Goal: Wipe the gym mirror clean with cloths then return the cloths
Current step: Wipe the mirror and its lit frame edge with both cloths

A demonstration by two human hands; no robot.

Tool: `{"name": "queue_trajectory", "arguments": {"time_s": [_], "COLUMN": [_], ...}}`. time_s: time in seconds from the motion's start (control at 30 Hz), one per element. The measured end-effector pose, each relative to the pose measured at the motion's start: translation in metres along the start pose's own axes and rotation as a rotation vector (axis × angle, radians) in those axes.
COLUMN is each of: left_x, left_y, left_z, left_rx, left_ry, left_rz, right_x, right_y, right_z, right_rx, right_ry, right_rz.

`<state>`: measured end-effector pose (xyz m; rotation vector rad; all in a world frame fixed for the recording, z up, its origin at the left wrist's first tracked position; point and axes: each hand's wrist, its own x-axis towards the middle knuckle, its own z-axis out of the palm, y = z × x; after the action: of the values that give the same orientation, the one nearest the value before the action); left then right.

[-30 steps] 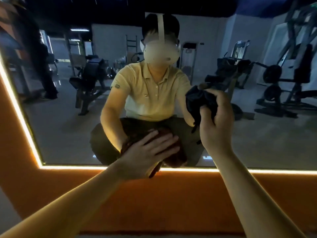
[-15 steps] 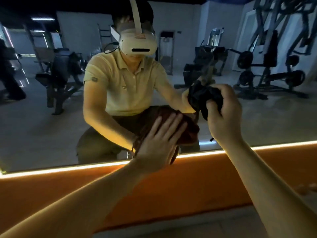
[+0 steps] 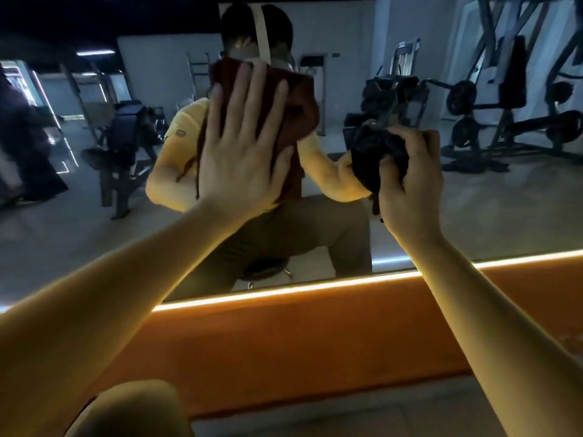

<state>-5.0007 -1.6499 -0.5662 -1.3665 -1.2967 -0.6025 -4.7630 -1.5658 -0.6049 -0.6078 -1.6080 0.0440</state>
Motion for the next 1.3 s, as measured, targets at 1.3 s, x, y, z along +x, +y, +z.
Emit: {"name": "queue_trajectory", "arguments": {"time_s": [1.3], "left_x": [0.051], "left_y": [0.093], "left_z": [0.028], "left_rx": [0.016], "left_ry": [-0.011], "left_rz": [0.050], "right_x": [0.026], "right_y": [0.064], "right_z": [-0.037], "right_rx": [0.150], "right_ry": [0.156], "right_rz": [0.019]}}
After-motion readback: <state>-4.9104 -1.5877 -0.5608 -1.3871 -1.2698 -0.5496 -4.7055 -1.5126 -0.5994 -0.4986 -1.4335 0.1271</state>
